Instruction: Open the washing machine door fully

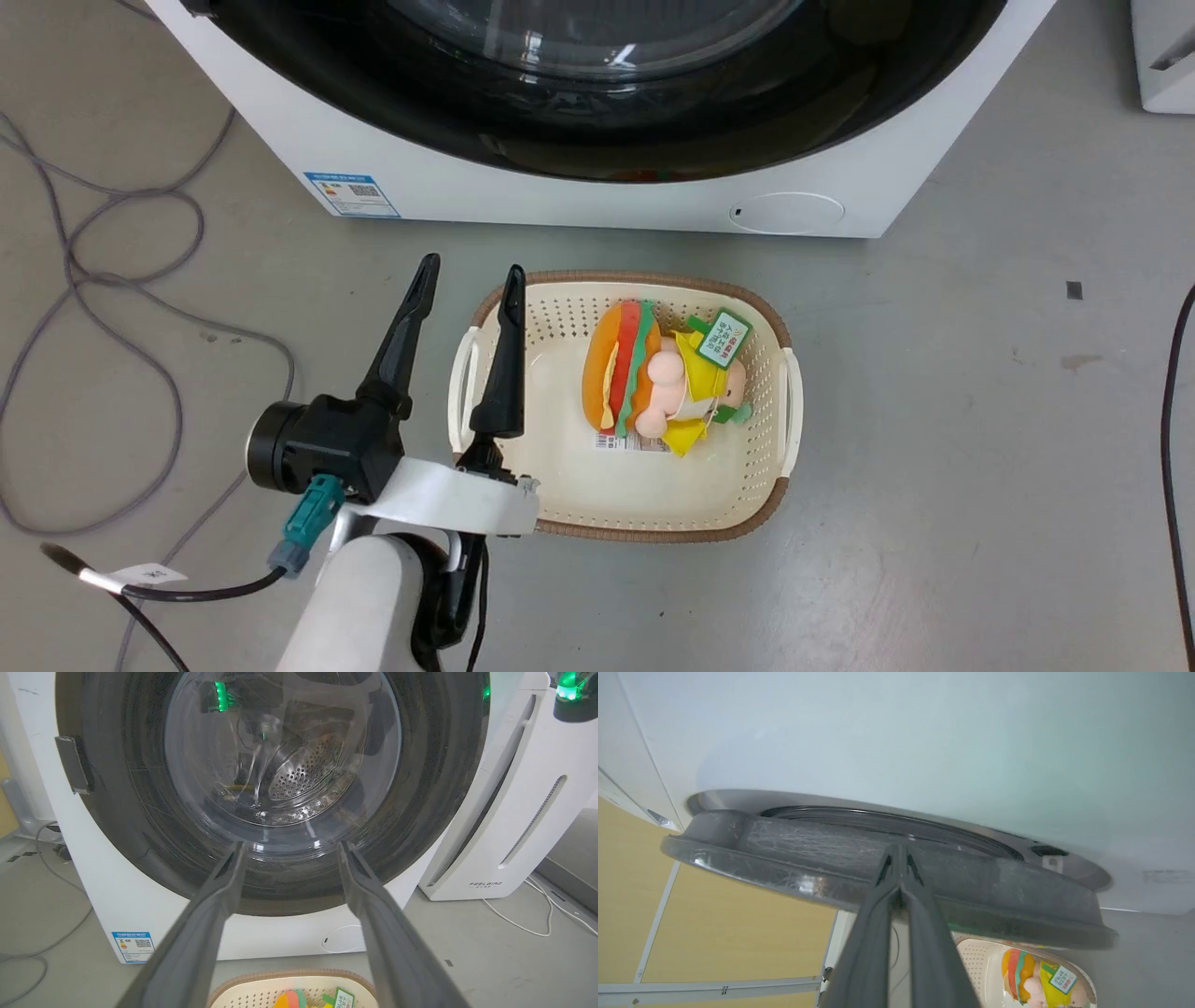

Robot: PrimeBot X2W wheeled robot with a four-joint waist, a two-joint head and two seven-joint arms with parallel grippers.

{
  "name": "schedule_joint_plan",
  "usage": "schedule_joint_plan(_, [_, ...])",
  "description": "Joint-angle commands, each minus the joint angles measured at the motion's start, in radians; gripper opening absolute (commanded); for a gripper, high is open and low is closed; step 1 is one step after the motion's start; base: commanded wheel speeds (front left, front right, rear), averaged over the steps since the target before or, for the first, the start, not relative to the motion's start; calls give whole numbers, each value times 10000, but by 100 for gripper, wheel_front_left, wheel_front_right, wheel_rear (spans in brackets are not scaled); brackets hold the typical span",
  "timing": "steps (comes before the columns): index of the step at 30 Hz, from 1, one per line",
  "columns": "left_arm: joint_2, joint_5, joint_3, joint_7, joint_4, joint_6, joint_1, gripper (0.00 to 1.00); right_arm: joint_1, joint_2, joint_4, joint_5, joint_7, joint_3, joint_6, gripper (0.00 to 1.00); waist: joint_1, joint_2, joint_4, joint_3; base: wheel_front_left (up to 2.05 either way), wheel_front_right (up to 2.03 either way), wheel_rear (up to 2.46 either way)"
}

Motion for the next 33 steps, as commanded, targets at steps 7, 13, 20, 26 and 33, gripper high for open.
schedule_joint_plan(7, [12,-21,-25,-53,29,31,-204,100,481,309,23,-58,364,153,-4,0,0,0,4,-38,0,0,0])
schedule_joint_plan(13, [12,-30,-34,-53,86,30,-171,100,691,320,11,1,399,81,-4,0,0,0,-11,-128,0,0,0])
schedule_joint_plan(20, [12,-33,-60,-53,218,14,-74,100,1217,293,-266,76,636,24,-4,0,0,0,-27,-420,0,0,0])
schedule_joint_plan(26, [12,35,-105,-53,412,-14,127,100,1962,209,-581,161,849,9,-4,0,0,0,0,-897,0,0,0])
schedule_joint_plan(33, [12,386,34,-53,718,-129,583,100,3052,102,-1108,328,971,-33,-4,0,0,0,50,-1645,0,0,0])
